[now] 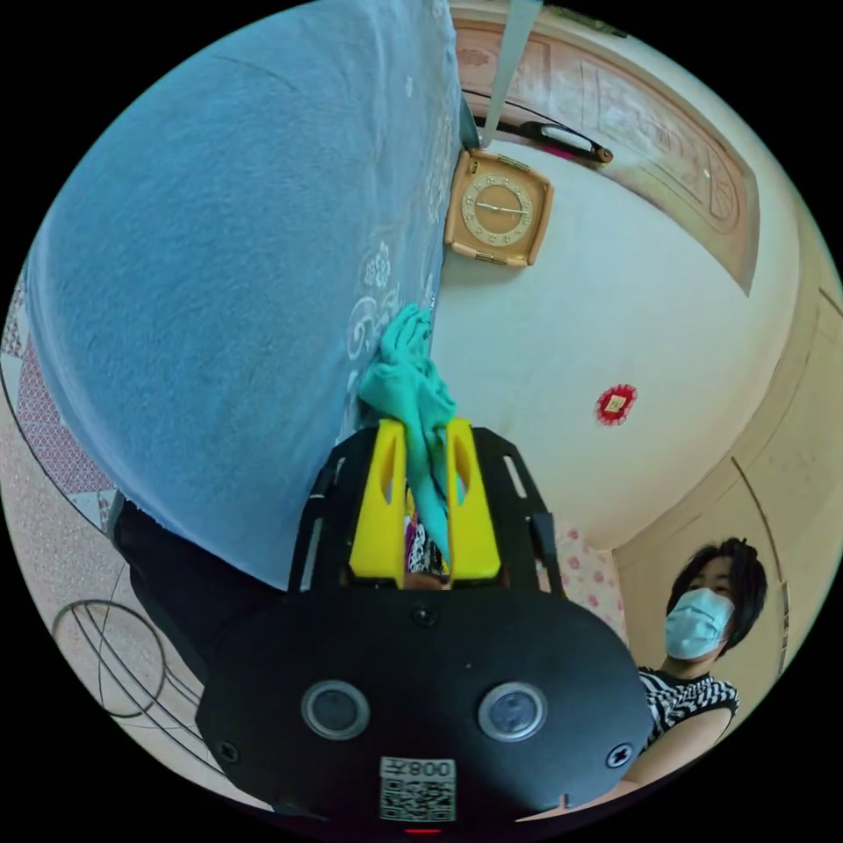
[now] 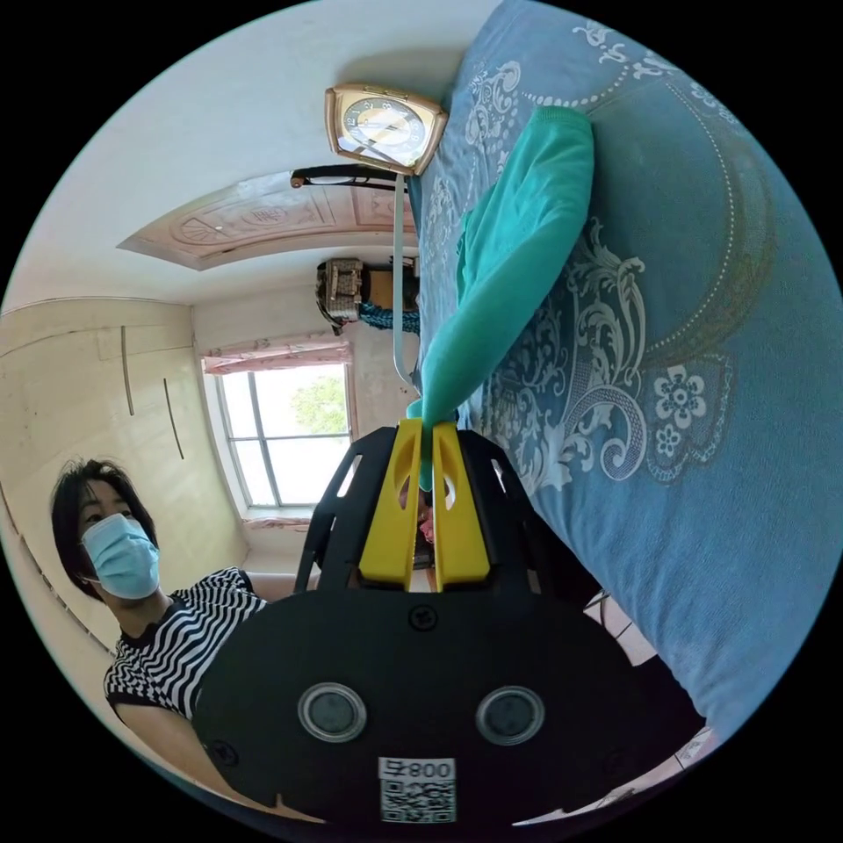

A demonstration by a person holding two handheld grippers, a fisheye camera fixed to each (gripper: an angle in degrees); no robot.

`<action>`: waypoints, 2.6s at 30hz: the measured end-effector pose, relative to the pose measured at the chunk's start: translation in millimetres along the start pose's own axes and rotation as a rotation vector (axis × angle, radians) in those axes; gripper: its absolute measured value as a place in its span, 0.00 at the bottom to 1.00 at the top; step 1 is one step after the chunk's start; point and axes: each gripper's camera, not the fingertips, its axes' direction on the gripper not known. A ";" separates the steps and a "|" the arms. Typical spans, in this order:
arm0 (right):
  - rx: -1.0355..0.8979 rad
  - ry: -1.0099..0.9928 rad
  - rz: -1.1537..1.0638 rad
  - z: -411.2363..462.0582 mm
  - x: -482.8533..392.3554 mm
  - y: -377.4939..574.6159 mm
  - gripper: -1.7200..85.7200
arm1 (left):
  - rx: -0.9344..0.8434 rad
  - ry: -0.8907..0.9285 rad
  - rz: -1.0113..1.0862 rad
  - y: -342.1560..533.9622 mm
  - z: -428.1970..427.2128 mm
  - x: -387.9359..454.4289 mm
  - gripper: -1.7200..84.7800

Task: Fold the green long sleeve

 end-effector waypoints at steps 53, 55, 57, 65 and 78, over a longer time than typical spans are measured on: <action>0.552 -0.048 -0.426 -552.1 -282.4 272.6 0.03 | -0.649 0.158 0.543 471.6 577.7 -82.6 0.06; 0.563 -0.013 -0.478 -594.3 -308.1 258.3 0.03 | -0.646 0.195 0.609 482.5 624.6 -75.2 0.06; 0.573 0.043 -0.516 -635.8 -329.7 251.8 0.04 | -0.661 0.238 0.679 502.1 684.5 -75.8 0.06; 0.627 0.231 -0.285 -775.0 -231.7 281.7 0.04 | -0.832 0.094 0.671 588.9 864.3 -242.3 0.06; 0.562 0.221 0.083 -815.0 -27.5 334.3 0.04 | -1.083 -0.206 0.516 680.1 972.1 -550.1 0.06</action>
